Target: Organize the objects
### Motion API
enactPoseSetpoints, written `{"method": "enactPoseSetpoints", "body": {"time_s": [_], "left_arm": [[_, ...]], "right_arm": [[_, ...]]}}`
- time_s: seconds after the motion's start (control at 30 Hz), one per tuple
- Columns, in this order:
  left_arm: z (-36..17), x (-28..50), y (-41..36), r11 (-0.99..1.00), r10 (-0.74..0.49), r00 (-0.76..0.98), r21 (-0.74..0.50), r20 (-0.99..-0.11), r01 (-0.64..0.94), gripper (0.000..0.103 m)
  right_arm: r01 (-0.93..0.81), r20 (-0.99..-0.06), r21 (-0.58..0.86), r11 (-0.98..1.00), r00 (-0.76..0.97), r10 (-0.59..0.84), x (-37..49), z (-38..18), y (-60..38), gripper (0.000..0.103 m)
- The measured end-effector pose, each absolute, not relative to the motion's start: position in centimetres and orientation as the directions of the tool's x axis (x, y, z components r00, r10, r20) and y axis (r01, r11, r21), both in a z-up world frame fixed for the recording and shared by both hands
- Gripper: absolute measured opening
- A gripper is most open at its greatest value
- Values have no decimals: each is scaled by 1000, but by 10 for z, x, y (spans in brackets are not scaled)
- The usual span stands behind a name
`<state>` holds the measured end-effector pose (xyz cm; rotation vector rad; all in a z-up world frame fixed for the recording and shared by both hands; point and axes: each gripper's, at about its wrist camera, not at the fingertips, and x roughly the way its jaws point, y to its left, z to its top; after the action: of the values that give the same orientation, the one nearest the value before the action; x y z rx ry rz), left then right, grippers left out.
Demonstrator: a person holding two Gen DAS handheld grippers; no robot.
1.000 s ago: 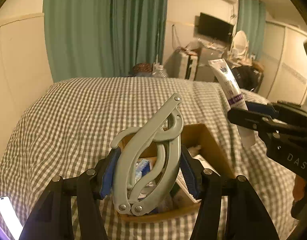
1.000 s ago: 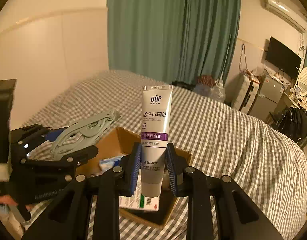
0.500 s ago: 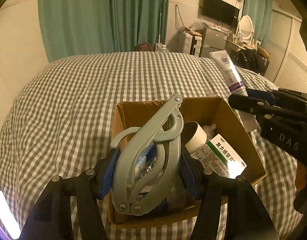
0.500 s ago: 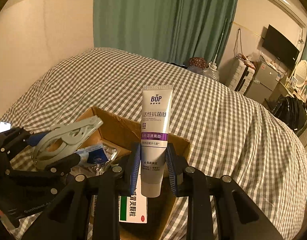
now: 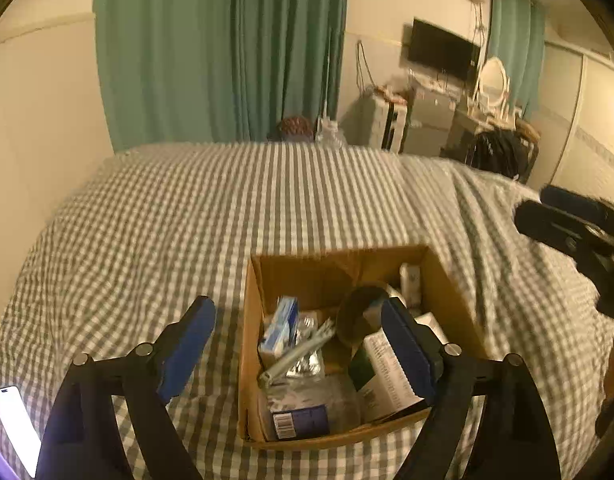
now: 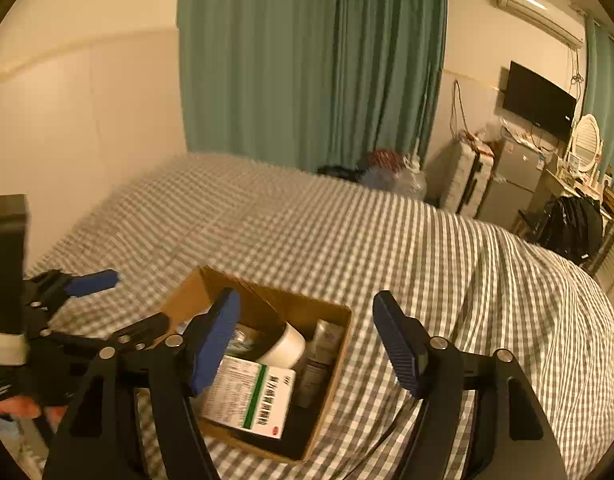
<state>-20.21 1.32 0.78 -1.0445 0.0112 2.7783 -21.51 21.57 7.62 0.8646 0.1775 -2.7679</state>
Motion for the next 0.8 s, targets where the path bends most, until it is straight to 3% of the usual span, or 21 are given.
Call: {"method": "enactPoseSetpoints", "body": {"time_s": [0.07,0.2,0.43,0.8], "left_arm": [[24,-195,11,-983,176,-764,-65,-621,-173,90],[62,-172,8,-980,196,-830,-75,-522,-184,101],[115,-127,6,-978,202,-903,-30,-378,-206,103],[104,-76,2,-990,129,-951,20,-281,-141,103]], "right_arm": [[257,-534,-55,-965,-824,-189,-199,96,216,76],[236,-448,-74,-969,-876,-179,-166,134,219,88],[181,-345,-42,-983,-925,-156,-126,170,227,102],[31,-250,-25,-999,-968,-24,-74,140,246,103]]}}
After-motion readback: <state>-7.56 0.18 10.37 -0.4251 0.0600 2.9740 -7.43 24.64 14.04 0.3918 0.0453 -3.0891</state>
